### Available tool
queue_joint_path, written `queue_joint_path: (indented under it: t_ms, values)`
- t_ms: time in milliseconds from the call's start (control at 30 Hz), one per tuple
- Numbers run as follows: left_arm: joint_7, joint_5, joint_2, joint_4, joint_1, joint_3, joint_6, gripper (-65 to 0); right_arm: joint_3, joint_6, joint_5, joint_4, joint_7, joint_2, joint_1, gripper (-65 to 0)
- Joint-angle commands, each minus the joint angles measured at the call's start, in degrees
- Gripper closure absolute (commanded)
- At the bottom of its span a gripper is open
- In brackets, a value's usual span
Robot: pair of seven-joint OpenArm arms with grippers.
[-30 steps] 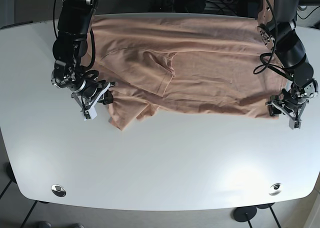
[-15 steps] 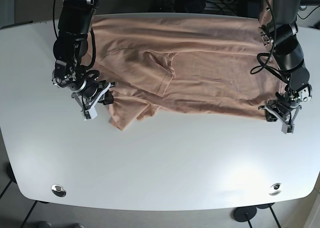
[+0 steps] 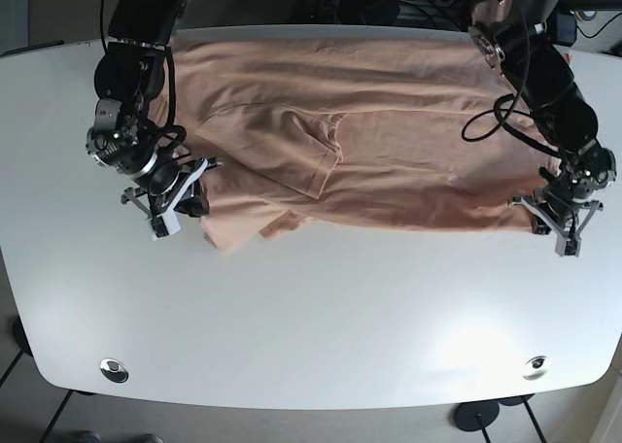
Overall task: Fold the T-shirt properly
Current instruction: 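Fold the hem up over the shirt toward the collar edge with both grippers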
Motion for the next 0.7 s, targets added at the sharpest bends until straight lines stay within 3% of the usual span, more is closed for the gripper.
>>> queue_joint_path:
  t_ms: [33,200,400,567,700]
  values:
    - [1.5,-0.7,1.2,7.7,1.5,-1.1,-0.1,0.0,0.2,-0.04,1.0,5.8,1.0,0.2,-1.3,-1.4]
    - [6.1,-0.7,4.4,20.9,8.9,-3.8,-0.1,0.0,2.6,-0.04,1.0,16.2,-3.6,-1.8,-8.1,-1.4]
    - [6.3,-0.7,4.6,25.7,15.9,-6.0,-0.1,0.0,6.7,0.49,1.1,18.2,-4.2,-1.9,-15.0,-1.4]
    - [6.4,-0.8,7.1,28.8,23.6,-10.2,-0.1,0.0,10.8,0.31,11.9,18.1,-4.2,-1.3,-22.4,-1.4]
    - [6.3,-0.8,7.3,27.8,25.5,-10.8,-0.1,0.0,11.2,0.49,12.2,17.9,-4.2,-1.3,-26.0,-1.7]
